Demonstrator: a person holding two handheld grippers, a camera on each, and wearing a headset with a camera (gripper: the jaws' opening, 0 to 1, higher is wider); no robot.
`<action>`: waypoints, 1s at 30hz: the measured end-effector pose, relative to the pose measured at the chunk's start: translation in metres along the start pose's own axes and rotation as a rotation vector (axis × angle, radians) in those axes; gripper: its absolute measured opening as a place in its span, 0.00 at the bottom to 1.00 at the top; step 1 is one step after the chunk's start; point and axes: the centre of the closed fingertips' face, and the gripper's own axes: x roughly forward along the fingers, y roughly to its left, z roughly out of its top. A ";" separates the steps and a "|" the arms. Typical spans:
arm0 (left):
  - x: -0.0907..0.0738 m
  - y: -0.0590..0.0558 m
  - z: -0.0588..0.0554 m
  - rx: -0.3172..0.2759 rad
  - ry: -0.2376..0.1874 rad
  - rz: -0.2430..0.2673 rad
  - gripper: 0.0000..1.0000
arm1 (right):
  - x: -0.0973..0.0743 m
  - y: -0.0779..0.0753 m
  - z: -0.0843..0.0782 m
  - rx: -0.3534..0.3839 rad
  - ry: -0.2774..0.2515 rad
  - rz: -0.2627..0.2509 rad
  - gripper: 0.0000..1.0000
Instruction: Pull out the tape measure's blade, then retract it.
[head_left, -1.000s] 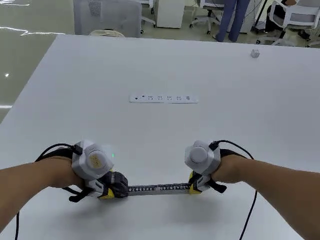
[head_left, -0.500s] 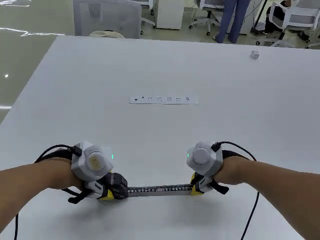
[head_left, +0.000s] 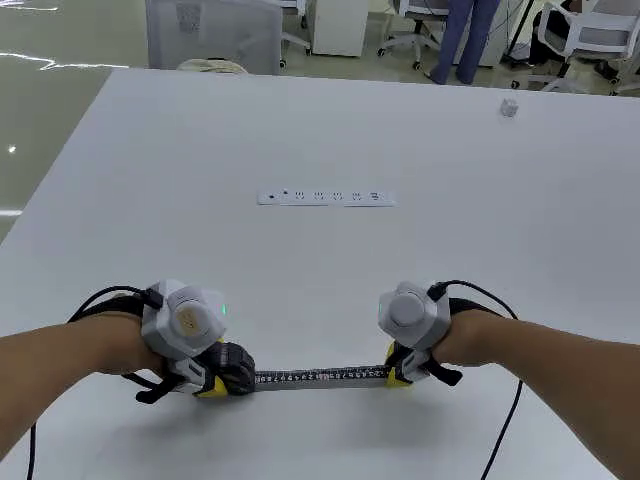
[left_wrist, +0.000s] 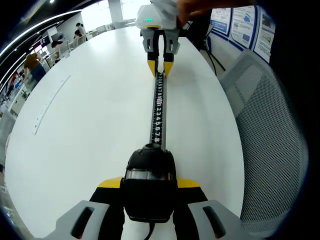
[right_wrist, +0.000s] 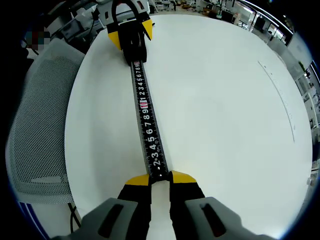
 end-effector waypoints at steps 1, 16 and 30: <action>0.000 0.000 0.000 -0.001 0.000 0.000 0.34 | 0.000 0.000 -0.001 0.000 0.001 0.000 0.12; 0.000 0.000 0.000 0.000 0.000 -0.003 0.34 | -0.003 0.000 -0.006 0.009 0.006 -0.002 0.12; -0.001 -0.001 0.000 0.006 0.005 -0.008 0.34 | -0.003 0.000 -0.010 0.018 0.005 -0.004 0.12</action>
